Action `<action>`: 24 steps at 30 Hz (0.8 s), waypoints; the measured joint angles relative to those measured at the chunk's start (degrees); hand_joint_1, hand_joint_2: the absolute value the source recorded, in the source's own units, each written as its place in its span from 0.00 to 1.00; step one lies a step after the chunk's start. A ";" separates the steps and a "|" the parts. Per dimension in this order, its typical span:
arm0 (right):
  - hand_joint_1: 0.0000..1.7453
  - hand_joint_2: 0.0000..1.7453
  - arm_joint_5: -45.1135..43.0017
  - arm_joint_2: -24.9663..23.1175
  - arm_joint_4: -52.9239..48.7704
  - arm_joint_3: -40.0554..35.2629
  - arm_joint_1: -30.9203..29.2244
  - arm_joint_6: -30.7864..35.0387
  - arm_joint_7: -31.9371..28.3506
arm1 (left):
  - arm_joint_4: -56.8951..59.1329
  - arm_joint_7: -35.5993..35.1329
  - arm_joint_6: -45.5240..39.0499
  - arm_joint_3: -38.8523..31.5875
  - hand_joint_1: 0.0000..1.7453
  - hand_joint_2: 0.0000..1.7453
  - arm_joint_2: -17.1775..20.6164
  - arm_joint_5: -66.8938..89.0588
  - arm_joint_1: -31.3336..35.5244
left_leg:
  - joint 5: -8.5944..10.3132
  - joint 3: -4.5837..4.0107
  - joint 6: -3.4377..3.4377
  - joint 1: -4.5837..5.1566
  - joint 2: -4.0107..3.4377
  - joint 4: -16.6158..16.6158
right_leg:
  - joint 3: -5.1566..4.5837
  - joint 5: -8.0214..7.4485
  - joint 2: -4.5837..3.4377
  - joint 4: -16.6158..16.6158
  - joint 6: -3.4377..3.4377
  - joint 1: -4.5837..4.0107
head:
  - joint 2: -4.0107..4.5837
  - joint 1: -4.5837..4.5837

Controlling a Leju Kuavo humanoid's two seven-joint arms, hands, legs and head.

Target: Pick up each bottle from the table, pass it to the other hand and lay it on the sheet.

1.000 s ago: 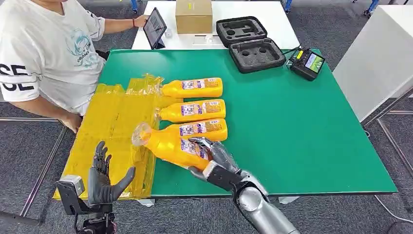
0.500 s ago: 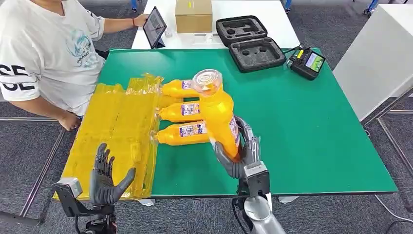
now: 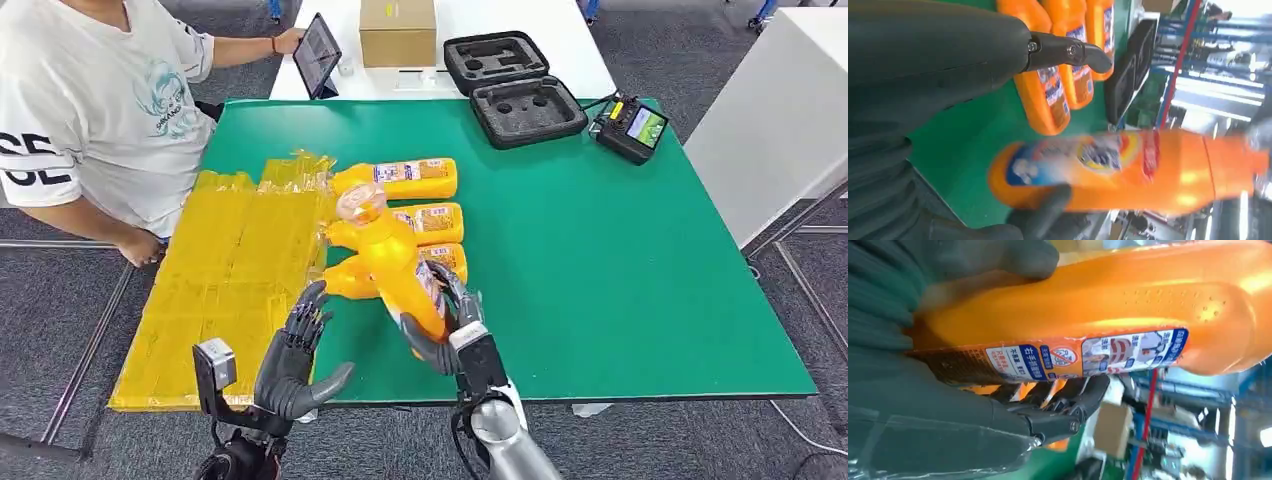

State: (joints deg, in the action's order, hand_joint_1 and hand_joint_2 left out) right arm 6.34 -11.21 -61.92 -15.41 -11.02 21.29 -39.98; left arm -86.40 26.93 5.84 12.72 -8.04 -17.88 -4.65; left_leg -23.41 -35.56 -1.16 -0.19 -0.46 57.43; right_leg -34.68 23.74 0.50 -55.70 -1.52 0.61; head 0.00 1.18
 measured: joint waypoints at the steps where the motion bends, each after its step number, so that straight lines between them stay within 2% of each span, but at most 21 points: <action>1: 1.00 1.00 0.04 -0.15 0.87 -0.26 -0.28 -0.44 0.00 | 0.29 0.00 0.04 0.29 0.00 1.00 0.15 -0.07 0.26 | 0.00 -0.01 0.00 0.00 0.00 0.00 | 0.00 0.00 0.00 0.00 0.00 0.00 | 0.00 0.00; 14: 1.00 1.00 3.82 -3.74 9.46 -8.43 -3.81 -4.50 -0.04 | 5.46 -0.13 1.31 1.88 0.00 1.00 1.77 -4.32 5.08 | 0.02 -0.02 0.01 0.00 -0.02 0.00 | -0.04 -0.01 -0.01 -0.01 0.01 0.00 | 0.00 0.00; 18: 1.00 1.00 7.91 -5.03 11.77 -11.71 -4.72 -3.06 -0.13 | 5.58 0.70 -0.76 1.03 0.00 1.00 2.23 -5.27 5.59 | 0.02 -0.02 0.01 -0.02 -0.02 0.00 | -0.07 0.00 -0.01 -0.02 0.01 -0.01 | 0.00 0.02; 24: 1.00 1.00 8.30 -5.29 13.81 -13.05 -6.05 -2.64 -0.13 | 5.55 1.03 -1.11 0.42 0.00 1.00 2.69 -5.36 5.29 | 0.02 -0.05 0.01 -0.01 -0.01 0.00 | -0.09 0.00 -0.01 -0.01 0.01 0.01 | 0.00 -0.02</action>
State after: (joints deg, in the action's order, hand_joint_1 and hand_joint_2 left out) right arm 14.64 -16.50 -48.11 -28.46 -17.07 18.64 -40.11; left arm -80.85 27.96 4.72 13.14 -5.35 -23.23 0.64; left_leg -23.39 -35.61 -1.15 -0.20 -0.48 57.42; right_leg -34.77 23.74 0.49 -55.71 -1.51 0.62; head 0.00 1.16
